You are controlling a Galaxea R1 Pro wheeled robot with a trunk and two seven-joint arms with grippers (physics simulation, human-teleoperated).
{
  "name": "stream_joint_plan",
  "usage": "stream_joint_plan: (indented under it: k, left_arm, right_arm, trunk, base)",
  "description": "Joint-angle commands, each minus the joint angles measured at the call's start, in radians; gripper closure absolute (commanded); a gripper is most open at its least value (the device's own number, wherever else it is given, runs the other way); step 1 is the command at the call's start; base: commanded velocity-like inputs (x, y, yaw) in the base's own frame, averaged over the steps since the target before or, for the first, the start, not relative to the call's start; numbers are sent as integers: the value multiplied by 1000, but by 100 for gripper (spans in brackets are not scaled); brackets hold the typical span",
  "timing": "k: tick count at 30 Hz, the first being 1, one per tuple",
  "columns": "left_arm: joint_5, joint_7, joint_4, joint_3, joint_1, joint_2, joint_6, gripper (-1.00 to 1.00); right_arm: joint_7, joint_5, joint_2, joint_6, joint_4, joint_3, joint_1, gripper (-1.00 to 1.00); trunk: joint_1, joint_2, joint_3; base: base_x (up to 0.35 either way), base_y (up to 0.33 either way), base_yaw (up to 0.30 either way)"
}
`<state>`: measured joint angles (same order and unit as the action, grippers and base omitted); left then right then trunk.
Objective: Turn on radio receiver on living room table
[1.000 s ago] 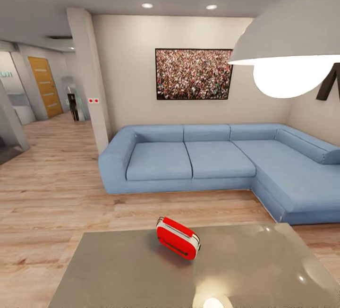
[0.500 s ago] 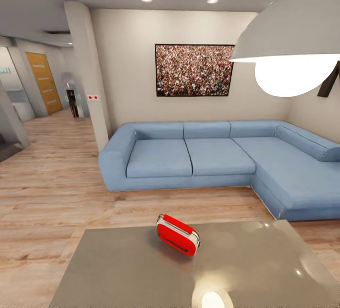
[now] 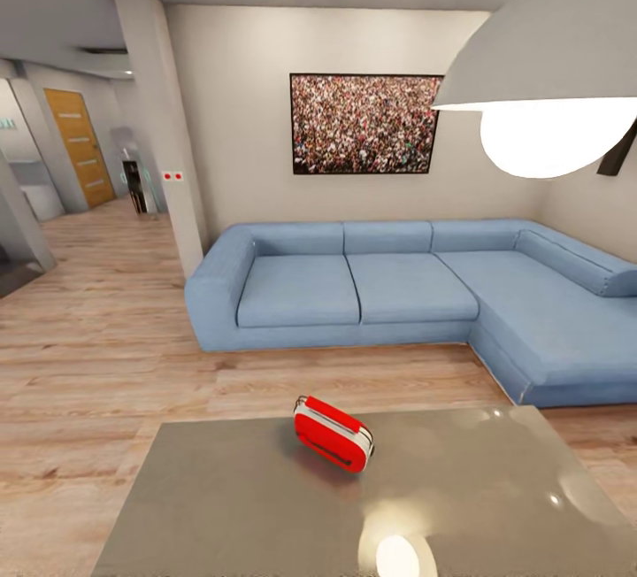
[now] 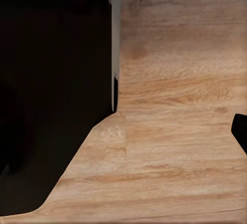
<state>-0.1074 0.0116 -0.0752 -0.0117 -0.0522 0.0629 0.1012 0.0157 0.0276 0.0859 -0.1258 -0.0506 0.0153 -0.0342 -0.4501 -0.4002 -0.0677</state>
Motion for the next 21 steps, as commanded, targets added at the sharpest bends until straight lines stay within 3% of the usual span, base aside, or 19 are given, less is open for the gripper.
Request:
stream_joint_plan:
  k: [1, 21]
  left_arm:
    - [0, 0, 0, 0, 0, 0, 0, -100]
    - [0, -1, 0, 0, 0, 0, 0, -100]
  right_arm:
    - [0, 0, 0, 0, 0, 0, 0, -100]
    - [0, 0, 0, 0, 0, 0, 0, -100]
  trunk:
    - [0, 0, -2]
    - [0, 0, -34]
  base:
    - [0, 0, 0]
    - [0, 0, 0]
